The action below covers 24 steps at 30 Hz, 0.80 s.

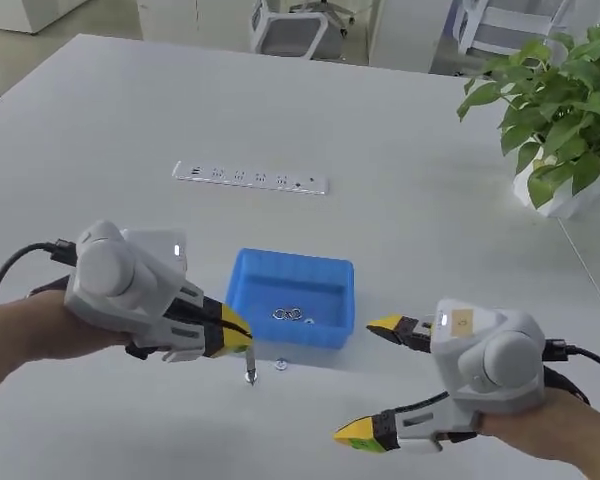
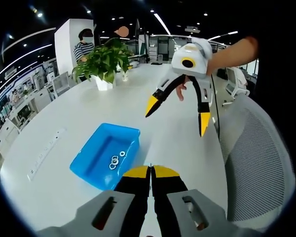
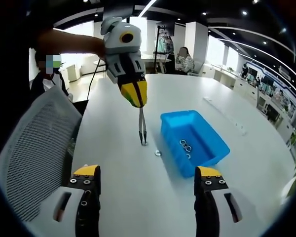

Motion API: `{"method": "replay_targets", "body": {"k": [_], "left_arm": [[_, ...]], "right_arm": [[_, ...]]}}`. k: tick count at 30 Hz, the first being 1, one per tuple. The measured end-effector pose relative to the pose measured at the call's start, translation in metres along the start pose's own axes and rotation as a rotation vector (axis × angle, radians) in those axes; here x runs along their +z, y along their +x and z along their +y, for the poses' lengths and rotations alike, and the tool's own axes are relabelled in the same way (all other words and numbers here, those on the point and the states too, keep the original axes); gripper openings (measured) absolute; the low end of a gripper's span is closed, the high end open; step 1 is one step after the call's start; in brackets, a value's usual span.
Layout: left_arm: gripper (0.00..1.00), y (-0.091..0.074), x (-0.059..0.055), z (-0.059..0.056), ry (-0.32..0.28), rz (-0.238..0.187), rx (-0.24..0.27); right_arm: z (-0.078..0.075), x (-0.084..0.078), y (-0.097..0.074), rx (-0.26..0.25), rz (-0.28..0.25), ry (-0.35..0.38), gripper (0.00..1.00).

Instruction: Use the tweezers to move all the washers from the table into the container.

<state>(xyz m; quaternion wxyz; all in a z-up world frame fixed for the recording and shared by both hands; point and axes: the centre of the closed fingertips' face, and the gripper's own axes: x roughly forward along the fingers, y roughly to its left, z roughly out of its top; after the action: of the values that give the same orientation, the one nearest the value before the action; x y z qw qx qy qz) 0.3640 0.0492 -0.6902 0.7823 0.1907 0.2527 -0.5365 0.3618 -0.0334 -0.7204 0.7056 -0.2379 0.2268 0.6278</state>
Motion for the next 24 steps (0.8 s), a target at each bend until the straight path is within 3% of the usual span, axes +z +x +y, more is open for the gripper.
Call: {"method": "replay_targets", "body": {"k": [8,24], "left_arm": [[0.04,0.002,-0.001,0.003,-0.013,-0.001,-0.017],[0.04,0.002,-0.002,0.003,-0.002,0.009,-0.036]], "right_arm": [[0.001,0.015,0.021,0.052,-0.024,-0.060,0.68],[0.005,0.033,0.067,0.153,-0.026,-0.151,0.38]]}}
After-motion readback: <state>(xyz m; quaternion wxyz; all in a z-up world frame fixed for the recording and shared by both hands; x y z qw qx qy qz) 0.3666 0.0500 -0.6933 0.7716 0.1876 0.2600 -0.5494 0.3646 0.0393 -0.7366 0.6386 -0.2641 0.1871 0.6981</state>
